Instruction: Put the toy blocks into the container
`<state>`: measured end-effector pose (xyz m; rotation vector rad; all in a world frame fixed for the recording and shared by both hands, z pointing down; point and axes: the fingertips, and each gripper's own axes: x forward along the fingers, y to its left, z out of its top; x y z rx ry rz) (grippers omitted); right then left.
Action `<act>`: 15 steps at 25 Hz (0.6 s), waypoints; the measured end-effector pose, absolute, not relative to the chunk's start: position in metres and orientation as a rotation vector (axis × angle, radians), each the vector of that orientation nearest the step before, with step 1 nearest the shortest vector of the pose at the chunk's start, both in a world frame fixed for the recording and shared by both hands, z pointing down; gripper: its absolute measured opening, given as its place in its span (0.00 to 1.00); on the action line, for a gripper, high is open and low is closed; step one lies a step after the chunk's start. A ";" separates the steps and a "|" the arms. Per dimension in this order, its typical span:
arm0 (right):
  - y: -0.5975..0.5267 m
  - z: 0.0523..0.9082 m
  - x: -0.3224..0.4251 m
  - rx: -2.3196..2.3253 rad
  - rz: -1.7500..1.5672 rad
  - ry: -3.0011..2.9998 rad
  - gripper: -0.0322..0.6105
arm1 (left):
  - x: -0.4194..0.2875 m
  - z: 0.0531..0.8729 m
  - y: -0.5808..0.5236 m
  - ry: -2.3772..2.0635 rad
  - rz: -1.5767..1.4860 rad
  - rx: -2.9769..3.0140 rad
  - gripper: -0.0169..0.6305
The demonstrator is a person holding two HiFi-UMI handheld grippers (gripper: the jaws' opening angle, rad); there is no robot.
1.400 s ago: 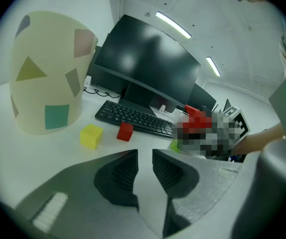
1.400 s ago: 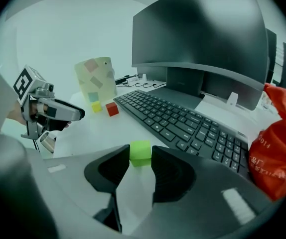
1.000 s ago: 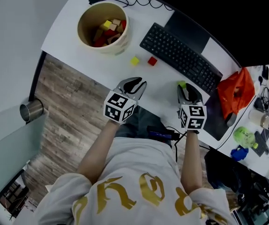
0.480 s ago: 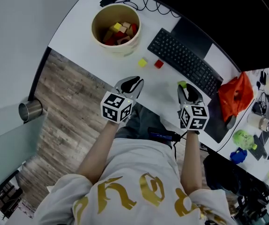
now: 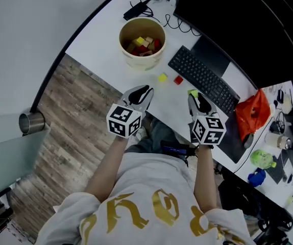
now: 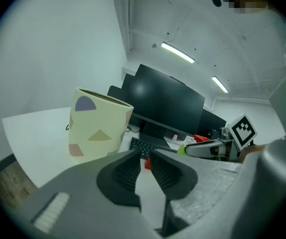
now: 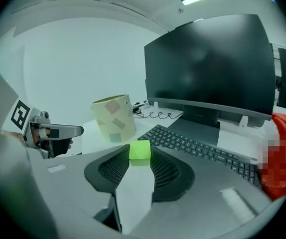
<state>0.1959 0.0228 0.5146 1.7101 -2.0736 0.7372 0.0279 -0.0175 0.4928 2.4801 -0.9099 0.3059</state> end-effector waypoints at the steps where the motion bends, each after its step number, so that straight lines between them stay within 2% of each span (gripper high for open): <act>1: 0.021 0.510 0.190 1.702 0.724 -2.089 0.30 | 0.024 0.487 -0.018 -0.922 0.296 2.488 0.13; 15: 0.000 0.448 0.118 1.668 0.568 -2.266 0.30 | -0.031 0.439 -0.032 -1.050 0.162 2.500 0.13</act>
